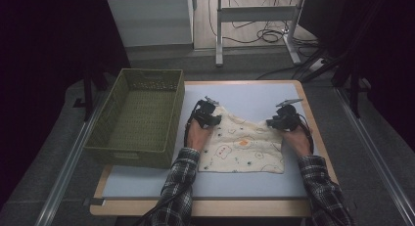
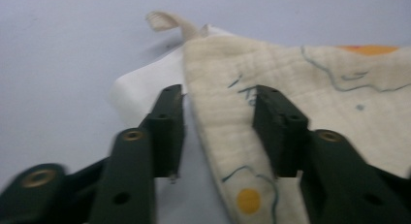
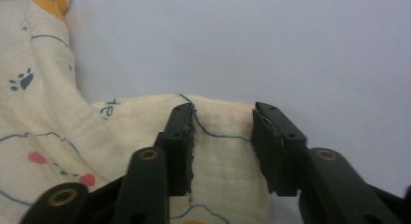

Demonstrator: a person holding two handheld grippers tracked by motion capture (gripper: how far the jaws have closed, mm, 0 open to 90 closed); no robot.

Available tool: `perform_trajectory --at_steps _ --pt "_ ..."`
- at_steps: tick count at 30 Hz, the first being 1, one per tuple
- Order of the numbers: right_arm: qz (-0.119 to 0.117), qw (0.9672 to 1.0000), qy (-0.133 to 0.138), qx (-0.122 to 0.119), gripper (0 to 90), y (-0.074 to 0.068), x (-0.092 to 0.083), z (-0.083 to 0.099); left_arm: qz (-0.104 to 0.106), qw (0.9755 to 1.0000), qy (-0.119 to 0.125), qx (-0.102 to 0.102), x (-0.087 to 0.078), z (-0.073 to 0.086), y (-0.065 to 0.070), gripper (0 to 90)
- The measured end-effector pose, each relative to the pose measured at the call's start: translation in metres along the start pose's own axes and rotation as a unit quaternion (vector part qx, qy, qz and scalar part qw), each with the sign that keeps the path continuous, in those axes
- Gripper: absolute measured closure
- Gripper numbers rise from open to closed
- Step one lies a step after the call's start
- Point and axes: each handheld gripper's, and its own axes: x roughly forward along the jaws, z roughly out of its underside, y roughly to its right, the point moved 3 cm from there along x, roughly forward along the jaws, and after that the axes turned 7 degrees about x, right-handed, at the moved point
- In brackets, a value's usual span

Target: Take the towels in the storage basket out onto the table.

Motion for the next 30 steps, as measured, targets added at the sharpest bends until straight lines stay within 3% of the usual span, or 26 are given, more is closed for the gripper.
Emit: perform_trajectory --at_steps 1,3,4,5,7,9,10,12,14,16,20,30 --pt "-0.003 1.0 -0.002 -0.003 74.4 -0.001 -0.001 0.0 0.008 1.0 0.002 -0.003 0.001 -0.001 0.002 61.0" --pt "-0.018 0.9998 -0.011 -0.005 88.2 -0.004 -0.002 0.001 0.02 0.9998 0.0 0.008 0.001 -0.002 0.006 77.0" --pt "-0.02 0.9997 -0.014 -0.008 88.8 -0.005 -0.003 0.001 0.014 0.9997 -0.003 0.021 0.0 -0.004 0.009 86.2" --pt "-0.016 0.9997 -0.015 -0.01 89.2 -0.005 -0.004 0.001 -0.002 0.9994 0.0 0.036 -0.002 -0.006 0.01 87.5" --pt "-0.011 0.9999 0.008 -0.007 89.3 -0.004 -0.013 -0.004 -0.016 0.9987 0.036 0.033 -0.014 -0.012 0.007 88.0" --pt "-0.005 0.999 0.046 0.0 88.8 0.0 -0.026 -0.012 -0.039 0.9956 0.084 0.016 -0.03 -0.019 0.0 87.3" --pt "0.001 0.9977 0.068 0.004 86.9 0.004 -0.034 -0.016 -0.046 0.9945 0.093 0.01 -0.033 -0.021 -0.003 84.0" --pt "0.007 0.9964 0.084 0.011 71.8 0.009 -0.038 -0.02 -0.045 0.9963 0.072 0.003 -0.032 -0.023 -0.007 67.7" --pt "0.028 0.9971 0.07 0.008 66.2 0.013 -0.035 -0.018 -0.065 0.9965 0.051 0.011 -0.029 -0.021 -0.011 59.2" --pt "0.028 0.9974 0.064 0.019 62.6 0.019 -0.031 -0.014 -0.052 0.9975 0.047 0.0 -0.027 -0.019 -0.014 55.5" --pt "0.021 0.9978 0.054 0.033 60.5 0.025 -0.026 -0.01 -0.053 0.9979 0.037 0.003 -0.021 -0.019 -0.019 51.2" --pt "0.033 0.9971 0.038 0.056 62.0 0.035 -0.007 -0.017 -0.04 0.9986 0.033 -0.011 -0.005 -0.021 -0.033 54.7"
